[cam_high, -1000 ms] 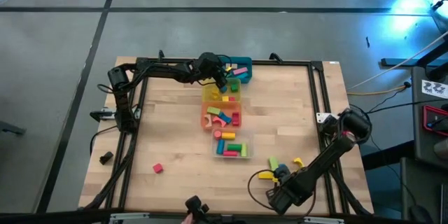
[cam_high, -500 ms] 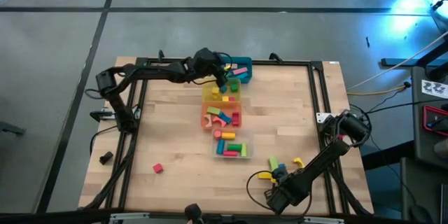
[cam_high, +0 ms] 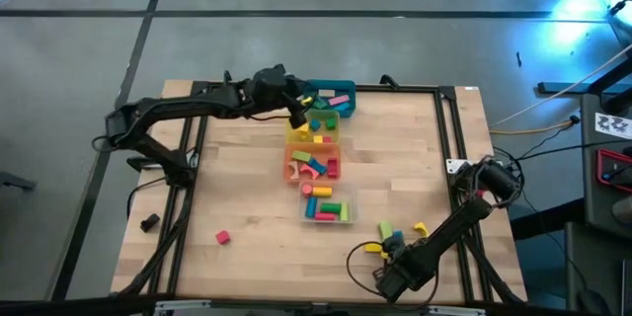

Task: Sort blocks by size
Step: Put the blue rectangular block into the blue bin

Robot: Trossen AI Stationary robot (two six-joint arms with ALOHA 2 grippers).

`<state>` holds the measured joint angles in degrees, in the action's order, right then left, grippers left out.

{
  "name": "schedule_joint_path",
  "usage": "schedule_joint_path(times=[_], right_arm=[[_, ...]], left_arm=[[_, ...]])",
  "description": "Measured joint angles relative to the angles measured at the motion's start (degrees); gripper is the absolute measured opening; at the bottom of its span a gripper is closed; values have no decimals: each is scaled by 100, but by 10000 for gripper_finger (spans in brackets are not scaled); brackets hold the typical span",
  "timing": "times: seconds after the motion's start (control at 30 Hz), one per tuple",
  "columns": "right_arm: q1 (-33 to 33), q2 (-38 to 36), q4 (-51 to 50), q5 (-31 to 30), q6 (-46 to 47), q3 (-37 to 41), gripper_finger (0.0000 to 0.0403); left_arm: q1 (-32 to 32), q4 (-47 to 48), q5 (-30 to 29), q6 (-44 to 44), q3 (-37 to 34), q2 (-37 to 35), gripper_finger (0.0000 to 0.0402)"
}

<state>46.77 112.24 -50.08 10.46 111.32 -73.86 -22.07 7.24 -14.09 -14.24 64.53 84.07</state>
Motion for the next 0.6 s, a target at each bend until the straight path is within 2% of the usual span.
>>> schedule_joint_path(times=[0.13, 0.3, 0.43, 0.6], right_arm=[[-248, -21, -909, -301, -534, -401, 57], [-804, -34, -2850, -470, -1744, -1178, 68], [-1337, -35, -4009, -1277, -2958, -1802, 62], [-2150, -245, -3855, -2477, -4894, -2126, 61]], left_arm=[[75, 598, 0, 4, 0, -305, 168], [147, 1261, 0, 77, 0, -487, 168], [218, 1886, 2, 263, 0, -498, 168], [387, 2956, 11, 569, 0, -498, 168]])
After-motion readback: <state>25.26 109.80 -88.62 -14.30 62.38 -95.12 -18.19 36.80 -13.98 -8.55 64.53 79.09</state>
